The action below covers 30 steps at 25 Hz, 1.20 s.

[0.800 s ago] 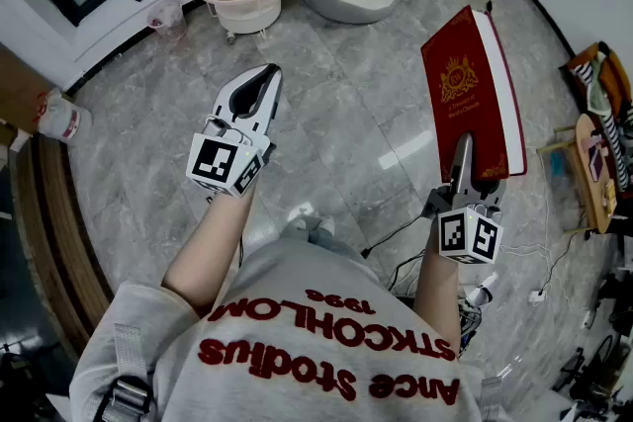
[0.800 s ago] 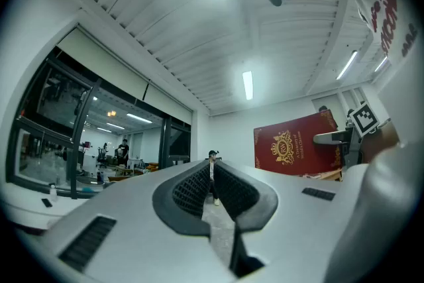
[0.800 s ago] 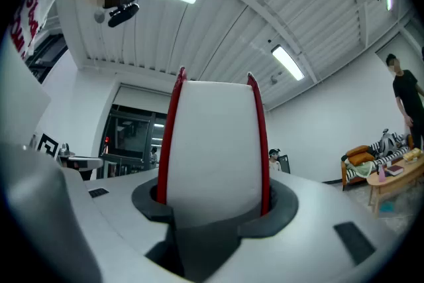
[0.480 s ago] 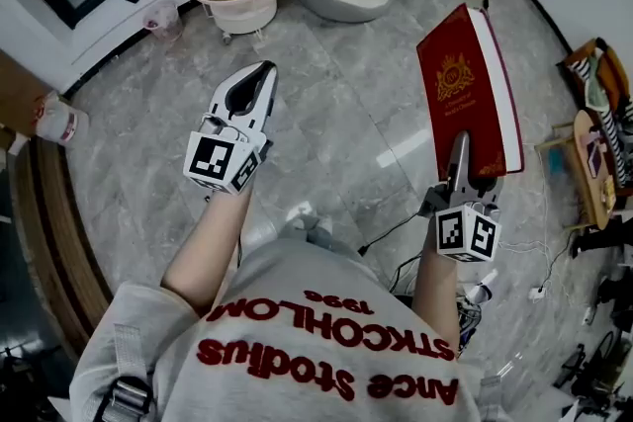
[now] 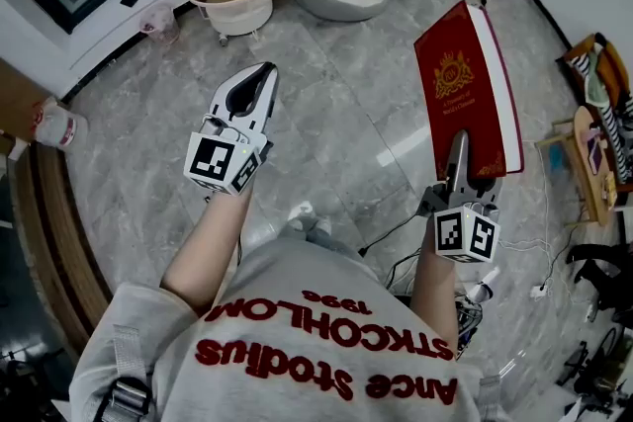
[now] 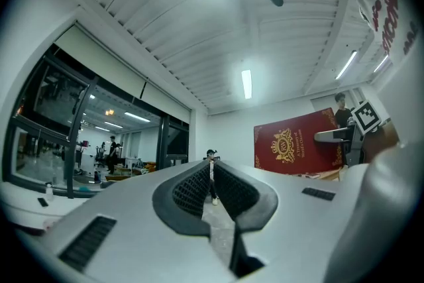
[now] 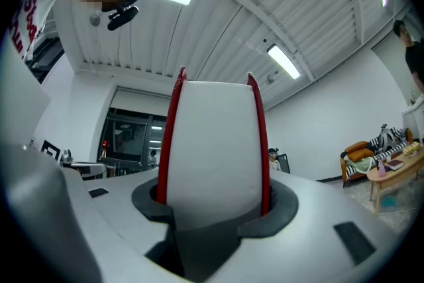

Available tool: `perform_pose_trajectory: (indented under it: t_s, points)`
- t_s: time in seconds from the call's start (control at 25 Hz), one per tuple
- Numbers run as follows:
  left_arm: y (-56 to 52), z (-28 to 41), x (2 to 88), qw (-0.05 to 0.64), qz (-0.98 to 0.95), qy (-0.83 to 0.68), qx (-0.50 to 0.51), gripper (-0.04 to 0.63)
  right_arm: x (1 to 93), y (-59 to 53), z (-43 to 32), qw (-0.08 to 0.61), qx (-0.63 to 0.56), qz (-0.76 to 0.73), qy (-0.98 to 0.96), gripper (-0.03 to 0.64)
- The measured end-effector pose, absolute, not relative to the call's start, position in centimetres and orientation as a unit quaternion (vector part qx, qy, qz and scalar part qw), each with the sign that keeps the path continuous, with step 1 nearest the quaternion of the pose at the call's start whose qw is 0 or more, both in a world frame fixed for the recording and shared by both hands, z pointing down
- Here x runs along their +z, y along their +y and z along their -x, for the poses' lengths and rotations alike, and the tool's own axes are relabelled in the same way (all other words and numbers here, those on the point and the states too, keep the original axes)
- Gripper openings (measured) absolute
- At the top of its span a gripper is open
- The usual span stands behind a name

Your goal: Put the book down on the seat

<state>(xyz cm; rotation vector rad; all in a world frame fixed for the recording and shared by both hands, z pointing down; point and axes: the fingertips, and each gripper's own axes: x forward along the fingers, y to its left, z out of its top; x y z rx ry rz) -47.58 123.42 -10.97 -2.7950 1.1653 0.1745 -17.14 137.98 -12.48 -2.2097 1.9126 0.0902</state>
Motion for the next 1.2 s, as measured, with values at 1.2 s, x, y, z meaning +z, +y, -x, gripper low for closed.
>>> perform_pose_trajectory:
  t_s: [1.2]
  points:
    - [113.7, 39.1, -8.7, 0.049, 0.914, 0.398, 0.056, 0.029, -10.9, 127.4, 9.1, 0.126, 0.020, 0.736, 0.665, 0.258]
